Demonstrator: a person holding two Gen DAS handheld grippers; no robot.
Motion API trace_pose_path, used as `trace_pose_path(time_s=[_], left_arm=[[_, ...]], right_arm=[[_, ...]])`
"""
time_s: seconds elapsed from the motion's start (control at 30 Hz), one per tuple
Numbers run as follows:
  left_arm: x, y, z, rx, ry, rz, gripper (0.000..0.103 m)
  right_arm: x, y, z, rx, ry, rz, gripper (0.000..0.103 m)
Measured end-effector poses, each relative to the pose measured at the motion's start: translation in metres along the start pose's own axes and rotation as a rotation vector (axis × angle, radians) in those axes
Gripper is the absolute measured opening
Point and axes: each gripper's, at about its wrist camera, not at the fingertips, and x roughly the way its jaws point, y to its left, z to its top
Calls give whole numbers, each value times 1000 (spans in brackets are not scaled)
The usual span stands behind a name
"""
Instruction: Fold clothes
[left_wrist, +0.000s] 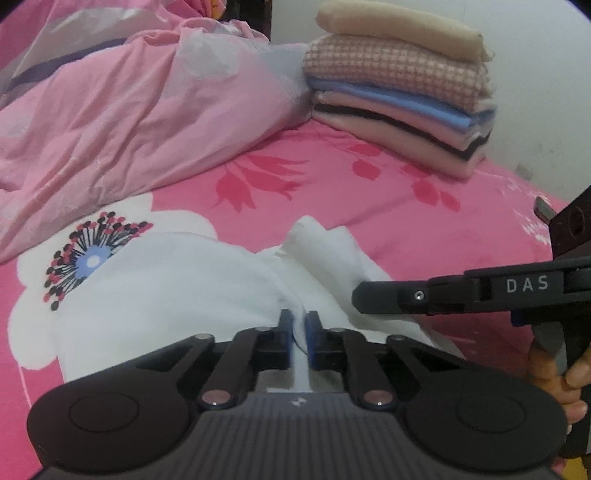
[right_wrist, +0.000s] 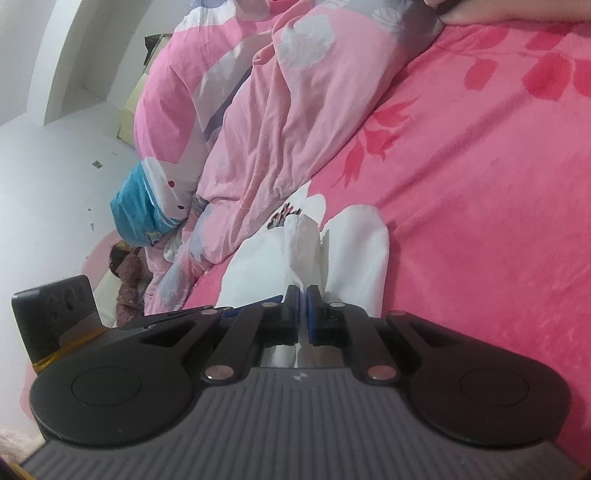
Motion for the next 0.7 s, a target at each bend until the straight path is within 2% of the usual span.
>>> trace_pose_path(time_s=[0.1, 0.2, 0.33, 0.47, 0.53, 0.6, 0.7], left_arm=[[-6, 4, -2, -28, -40, -2, 3], [-21, 16, -6, -86, -102, -37, 3], [-42, 27, -11, -135, -188, -87, 3], [-57, 27, -15, -131, -258, -122, 3], [-58, 24, -15, -121, -272, -138, 3], [-50, 24, -13, -122, -250, -144, 3], [-31, 27, -13, -146, -206, -150, 3]], right_arm=[[0, 1, 1, -9, 7, 3, 3], [4, 8, 3, -49, 36, 0, 3], [15, 23, 6, -143, 111, -31, 3], [30, 41, 7, -261, 203, -71, 3], [39, 51, 5, -335, 252, -85, 4], [46, 60, 2, -407, 293, -97, 6], [45, 64, 3, -437, 315, -83, 8]])
